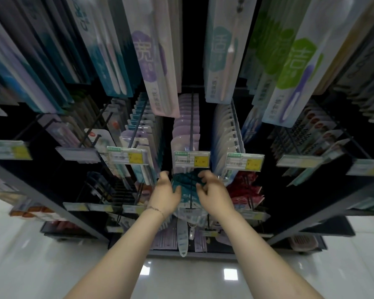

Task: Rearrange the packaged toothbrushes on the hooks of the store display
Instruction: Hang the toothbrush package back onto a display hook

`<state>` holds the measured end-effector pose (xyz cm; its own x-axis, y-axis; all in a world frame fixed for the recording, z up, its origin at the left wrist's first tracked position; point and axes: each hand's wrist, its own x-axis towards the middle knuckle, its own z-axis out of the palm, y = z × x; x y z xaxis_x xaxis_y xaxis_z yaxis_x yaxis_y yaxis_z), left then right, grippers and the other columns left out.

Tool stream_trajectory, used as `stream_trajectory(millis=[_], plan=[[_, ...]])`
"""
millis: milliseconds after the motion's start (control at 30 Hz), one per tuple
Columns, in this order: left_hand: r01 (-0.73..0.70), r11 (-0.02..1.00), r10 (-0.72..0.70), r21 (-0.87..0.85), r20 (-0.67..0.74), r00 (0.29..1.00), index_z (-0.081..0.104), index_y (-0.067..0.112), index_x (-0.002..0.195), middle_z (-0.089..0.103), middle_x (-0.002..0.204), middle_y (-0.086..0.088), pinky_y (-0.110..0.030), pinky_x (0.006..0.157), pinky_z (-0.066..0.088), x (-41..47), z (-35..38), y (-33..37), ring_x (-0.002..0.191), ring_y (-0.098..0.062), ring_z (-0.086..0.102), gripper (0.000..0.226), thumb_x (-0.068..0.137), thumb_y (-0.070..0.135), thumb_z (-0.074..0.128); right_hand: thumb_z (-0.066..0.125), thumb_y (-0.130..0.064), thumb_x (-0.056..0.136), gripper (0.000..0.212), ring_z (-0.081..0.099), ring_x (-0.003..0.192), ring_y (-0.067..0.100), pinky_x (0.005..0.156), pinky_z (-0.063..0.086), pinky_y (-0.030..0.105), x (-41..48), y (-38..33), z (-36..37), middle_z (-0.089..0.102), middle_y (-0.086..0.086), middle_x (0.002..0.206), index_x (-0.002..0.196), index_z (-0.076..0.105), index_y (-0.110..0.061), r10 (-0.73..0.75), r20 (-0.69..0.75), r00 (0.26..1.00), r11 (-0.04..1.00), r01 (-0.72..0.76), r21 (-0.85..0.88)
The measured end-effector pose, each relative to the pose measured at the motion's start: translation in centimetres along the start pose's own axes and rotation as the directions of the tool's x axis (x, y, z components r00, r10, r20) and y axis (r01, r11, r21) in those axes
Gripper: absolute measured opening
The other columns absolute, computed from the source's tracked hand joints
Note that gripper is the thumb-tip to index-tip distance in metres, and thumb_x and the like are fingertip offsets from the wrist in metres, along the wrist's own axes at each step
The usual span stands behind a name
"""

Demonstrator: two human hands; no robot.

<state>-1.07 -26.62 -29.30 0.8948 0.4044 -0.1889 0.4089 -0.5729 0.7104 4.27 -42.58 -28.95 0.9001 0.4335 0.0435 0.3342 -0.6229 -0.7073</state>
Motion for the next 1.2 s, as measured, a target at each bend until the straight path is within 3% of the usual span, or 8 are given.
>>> stream_trajectory(millis=[133, 233, 400, 533, 667, 800, 1067, 1200], plan=[[-0.056, 0.961, 0.068, 0.271, -0.035, 0.997, 0.041, 0.015, 0.136, 0.056, 0.128, -0.009, -0.048, 0.086, 0.054, -1.7, 0.7, -0.8, 0.108, -0.031, 0.062, 0.043, 0.097, 0.029, 0.053, 0.054, -0.022, 0.094, 0.036, 0.06, 0.105, 0.028, 0.085, 0.051, 0.038, -1.1, 0.0, 0.2, 0.059, 0.006, 0.12, 0.13, 0.052, -0.016, -0.092, 0.022, 0.996, 0.97, 0.095, -0.222], [-0.059, 0.942, 0.096, 0.33, -0.097, 0.991, 0.041, 0.017, 0.139, 0.054, 0.132, -0.006, -0.049, 0.092, 0.049, -3.0, 1.6, -1.1, 0.118, -0.029, 0.056, 0.047, 0.095, 0.03, 0.053, 0.056, -0.021, 0.09, 0.033, 0.06, 0.098, 0.031, 0.077, 0.05, 0.042, -2.1, 0.3, 0.5, 0.063, 0.007, 0.108, 0.122, 0.059, -0.013, -0.193, 0.024, 0.981, 0.907, 0.187, -0.377], [-0.046, 0.904, 0.117, 0.425, -0.142, 0.983, 0.04, 0.017, 0.141, 0.053, 0.132, -0.005, -0.049, 0.099, 0.043, -4.9, 3.4, -1.3, 0.121, -0.028, 0.052, 0.05, 0.095, 0.032, 0.051, 0.069, -0.017, 0.078, 0.027, 0.063, 0.082, 0.03, 0.063, 0.047, 0.038, -3.1, 1.7, 1.3, 0.066, 0.007, 0.093, 0.104, 0.063, -0.012, -0.288, -0.018, 0.957, 0.851, 0.247, -0.464], [-0.063, 0.868, 0.177, 0.493, -0.188, 0.966, 0.046, 0.017, 0.135, 0.056, 0.122, -0.003, -0.044, 0.089, 0.042, -6.1, 4.9, -2.2, 0.114, -0.027, 0.054, 0.045, 0.093, 0.031, 0.054, 0.069, -0.019, 0.076, 0.029, 0.062, 0.082, 0.028, 0.065, 0.048, 0.038, -3.6, 3.2, 2.4, 0.065, 0.006, 0.094, 0.104, 0.063, -0.014, -0.354, -0.012, 0.935, 0.809, 0.299, -0.505], [-0.062, 0.837, 0.203, 0.543, -0.205, 0.957, 0.054, 0.016, 0.123, 0.061, 0.109, -0.003, -0.044, 0.078, 0.046, -6.5, 6.3, -4.6, 0.1, -0.027, 0.061, 0.044, 0.083, 0.029, 0.065, 0.051, -0.025, 0.079, 0.033, 0.06, 0.085, 0.03, 0.068, 0.047, 0.04, -4.0, 4.3, 4.3, 0.064, 0.007, 0.095, 0.107, 0.062, -0.013, -0.381, 0.031, 0.924, 0.798, 0.346, -0.493], [-0.066, 0.804, 0.246, 0.59, -0.23, 0.942, 0.057, 0.015, 0.115, 0.062, 0.098, -0.003, -0.041, 0.068, 0.047, -6.7, 7.8, -7.5, 0.088, -0.027, 0.062, 0.042, 0.077, 0.026, 0.071, 0.065, -0.019, 0.077, 0.028, 0.059, 0.083, 0.029, 0.067, 0.047, 0.039, -4.3, 5.9, 7.0, 0.062, 0.007, 0.092, 0.104, 0.062, -0.012, -0.419, 0.042, 0.907, 0.788, 0.386, -0.48], [-0.098, 0.771, 0.3, 0.629, -0.223, 0.927, 0.055, 0.019, 0.107, 0.062, 0.091, 0.0, -0.037, 0.063, 0.046, -5.6, 11.9, -14.7, 0.081, -0.024, 0.063, 0.041, 0.076, 0.034, 0.076, 0.047, -0.024, 0.078, 0.027, 0.059, 0.079, 0.028, 0.064, 0.045, 0.038, -5.0, 10.0, 14.5, 0.061, 0.005, 0.087, 0.097, 0.063, -0.014, -0.489, 0.121, 0.864, 0.753, 0.488, -0.441], [-0.111, 0.748, 0.334, 0.654, -0.226, 0.915, 0.057, 0.017, 0.105, 0.065, 0.09, -0.001, -0.037, 0.062, 0.046, -4.5, 14.6, -18.6, 0.08, -0.025, 0.065, 0.029, 0.083, 0.036, 0.054, 0.043, -0.026, 0.076, 0.032, 0.06, 0.077, 0.028, 0.062, 0.045, 0.036, -4.9, 13.1, 18.7, 0.062, 0.006, 0.086, 0.097, 0.065, -0.014, -0.479, 0.177, 0.86, 0.746, 0.505, -0.434]])
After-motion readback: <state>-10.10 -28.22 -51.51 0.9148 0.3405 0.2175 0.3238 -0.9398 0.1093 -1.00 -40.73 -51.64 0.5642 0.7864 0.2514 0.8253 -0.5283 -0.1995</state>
